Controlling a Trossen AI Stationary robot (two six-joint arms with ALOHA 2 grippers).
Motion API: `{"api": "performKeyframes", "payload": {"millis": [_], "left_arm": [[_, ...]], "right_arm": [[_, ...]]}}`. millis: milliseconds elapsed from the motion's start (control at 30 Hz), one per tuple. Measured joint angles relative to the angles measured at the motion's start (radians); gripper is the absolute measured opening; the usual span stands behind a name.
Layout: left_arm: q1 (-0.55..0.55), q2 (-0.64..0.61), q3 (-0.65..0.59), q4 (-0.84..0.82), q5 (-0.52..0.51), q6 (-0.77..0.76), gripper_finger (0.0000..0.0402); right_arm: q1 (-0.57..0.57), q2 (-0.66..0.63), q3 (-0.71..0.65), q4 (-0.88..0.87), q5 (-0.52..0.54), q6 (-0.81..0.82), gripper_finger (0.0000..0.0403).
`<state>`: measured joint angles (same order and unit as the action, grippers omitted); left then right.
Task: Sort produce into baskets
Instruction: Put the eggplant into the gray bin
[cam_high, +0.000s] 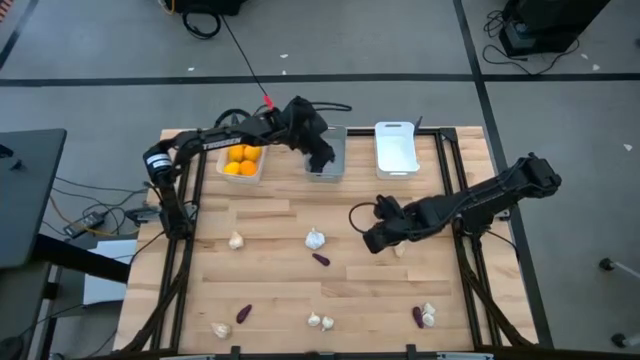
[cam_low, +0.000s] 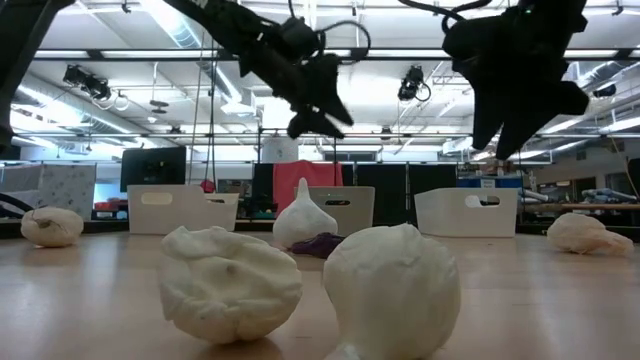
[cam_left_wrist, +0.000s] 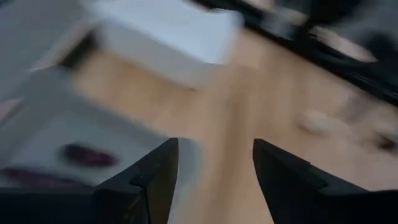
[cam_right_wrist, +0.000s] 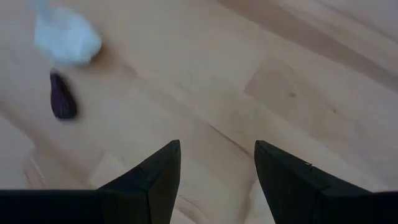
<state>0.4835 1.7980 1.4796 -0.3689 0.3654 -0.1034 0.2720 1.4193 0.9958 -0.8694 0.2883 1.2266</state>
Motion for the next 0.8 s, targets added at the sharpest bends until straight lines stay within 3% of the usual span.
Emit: {"api": "performKeyframes", "payload": {"millis": [167,233,333,400,500,633,800], "left_arm": [[-0.099,-0.015,0.001,-0.092,0.279,0.198,0.0213],[-0.162,-0.013,0.000,-0.182,0.309,0.326,0.0213],[-0.263,-0.003,-0.002,-0.278,0.284,0.505,0.0213],[-0.324,0.007,-0.012,-0.268,0.236,0.545,0.0214],[-0.387,0.018,-0.030,-0.202,0.175,0.547,0.0214],[-0.443,0.039,-0.073,-0.090,0.166,0.539,0.0214],[-0.481,0.058,-0.139,0.021,0.113,0.493,0.0214]], "right_arm": [[-0.019,0.000,0.000,0.000,-0.024,-0.145,0.0213],[-0.020,0.000,0.000,-0.001,-0.022,-0.167,0.0211],[-0.020,0.000,0.000,-0.001,-0.021,-0.174,0.0208],[-0.020,0.000,0.000,-0.002,-0.018,-0.169,0.0208],[-0.020,0.001,0.000,-0.004,-0.005,-0.148,0.0208],[-0.028,0.001,0.000,-0.003,-0.008,-0.145,0.0208],[-0.025,0.002,0.000,-0.020,-0.076,-0.131,0.0208]]}}
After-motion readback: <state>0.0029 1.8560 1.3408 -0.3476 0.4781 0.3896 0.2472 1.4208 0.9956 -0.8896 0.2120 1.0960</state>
